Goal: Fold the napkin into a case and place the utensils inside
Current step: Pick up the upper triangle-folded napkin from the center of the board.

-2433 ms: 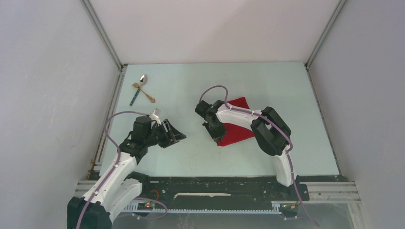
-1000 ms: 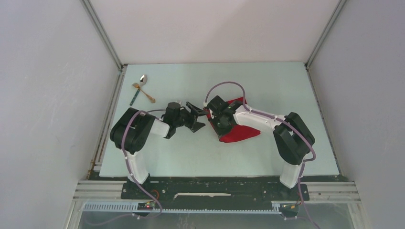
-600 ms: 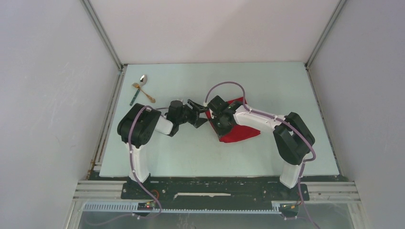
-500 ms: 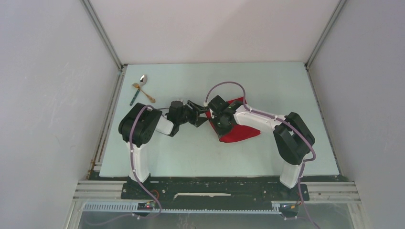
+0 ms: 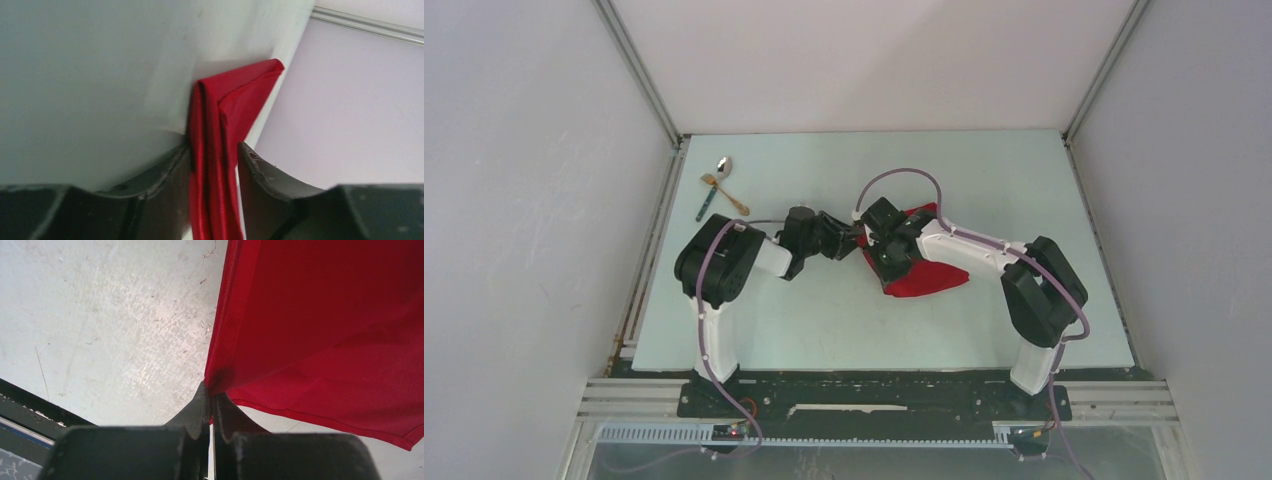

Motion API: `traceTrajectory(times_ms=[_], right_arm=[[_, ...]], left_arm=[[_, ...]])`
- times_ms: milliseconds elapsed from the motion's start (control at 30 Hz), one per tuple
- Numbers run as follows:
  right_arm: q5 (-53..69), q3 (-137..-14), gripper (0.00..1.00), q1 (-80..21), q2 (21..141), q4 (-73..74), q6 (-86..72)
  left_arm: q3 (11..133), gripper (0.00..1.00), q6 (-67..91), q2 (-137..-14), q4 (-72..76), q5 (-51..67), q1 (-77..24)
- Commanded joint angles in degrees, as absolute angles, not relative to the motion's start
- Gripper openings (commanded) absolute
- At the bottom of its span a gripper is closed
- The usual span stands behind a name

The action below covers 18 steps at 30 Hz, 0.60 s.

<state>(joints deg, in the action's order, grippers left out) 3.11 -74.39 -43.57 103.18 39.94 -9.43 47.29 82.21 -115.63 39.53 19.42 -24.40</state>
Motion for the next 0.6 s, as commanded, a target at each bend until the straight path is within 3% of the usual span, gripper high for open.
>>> traceTrajectory(times_ms=[0,67,200,300,567], right_arm=[[3.2,-74.4,0.00,-43.4,100.4,39.0,-8.8],[3.2,-74.3,0.00,-43.7,100.7,38.8,-8.7],[3.5,-74.1,0.00,-44.7,100.8,38.2,-9.0],[4.1,-74.0,0.00,-46.8,100.9,38.1,-9.5],[11.0,-73.5,0.00,-57.9,96.3,32.2,-17.2]], left_arm=[[48.8,0.43,77.0,-114.6,33.1,14.8,-24.8],[50.1,0.36,74.9,-113.5,30.6,13.9,-24.7],[52.0,0.11,72.1,-111.6,28.4,13.7,-24.0],[51.4,0.01,69.7,-107.8,25.7,13.2,-23.4],[40.0,0.00,63.3,-82.4,9.7,13.1,-17.7]])
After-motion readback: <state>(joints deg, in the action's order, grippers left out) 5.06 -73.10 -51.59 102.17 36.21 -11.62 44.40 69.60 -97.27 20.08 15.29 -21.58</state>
